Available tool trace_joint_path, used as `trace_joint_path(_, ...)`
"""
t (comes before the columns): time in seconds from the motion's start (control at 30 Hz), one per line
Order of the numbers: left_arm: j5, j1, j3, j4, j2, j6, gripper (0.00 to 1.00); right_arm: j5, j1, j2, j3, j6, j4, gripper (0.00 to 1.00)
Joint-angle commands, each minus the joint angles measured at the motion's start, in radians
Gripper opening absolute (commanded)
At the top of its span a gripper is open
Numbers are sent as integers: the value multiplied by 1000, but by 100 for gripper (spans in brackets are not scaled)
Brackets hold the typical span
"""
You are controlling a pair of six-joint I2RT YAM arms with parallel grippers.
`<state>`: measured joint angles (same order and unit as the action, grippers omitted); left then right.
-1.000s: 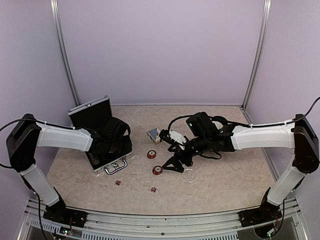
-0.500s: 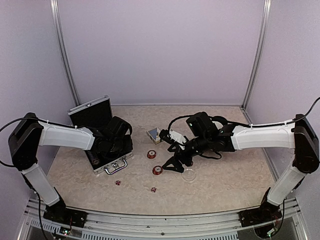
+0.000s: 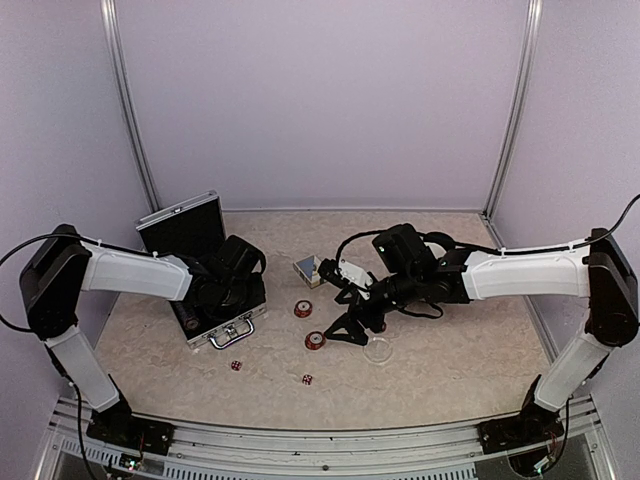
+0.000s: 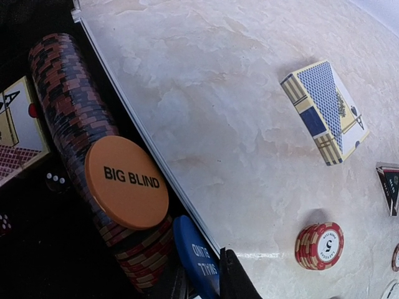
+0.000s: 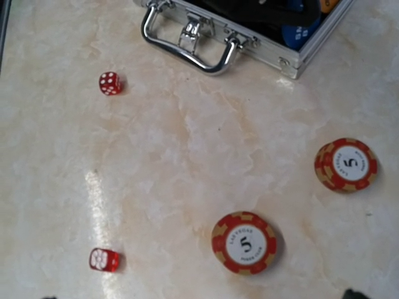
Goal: Pack up texas hold em set
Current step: Adjust the chip case at the center of the board.
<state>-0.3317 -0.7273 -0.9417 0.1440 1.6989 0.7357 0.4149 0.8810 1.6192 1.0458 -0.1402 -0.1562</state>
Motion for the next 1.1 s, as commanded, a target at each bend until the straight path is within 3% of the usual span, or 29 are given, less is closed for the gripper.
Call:
trace_joint_path(0.0, -13, -9, -20, 16, -13, -3, 17, 15, -8, -15, -16, -10, 23, 99)
trace_joint_path(0.3, -9, -14, -29, 25, -24, -2, 9, 21, -9, -13, -21, -9, 24, 99)
trace_joint_path(1.07, -65, -55, -43, 136, -94, 46, 0, 46, -8, -2, -26, -12, 38, 99)
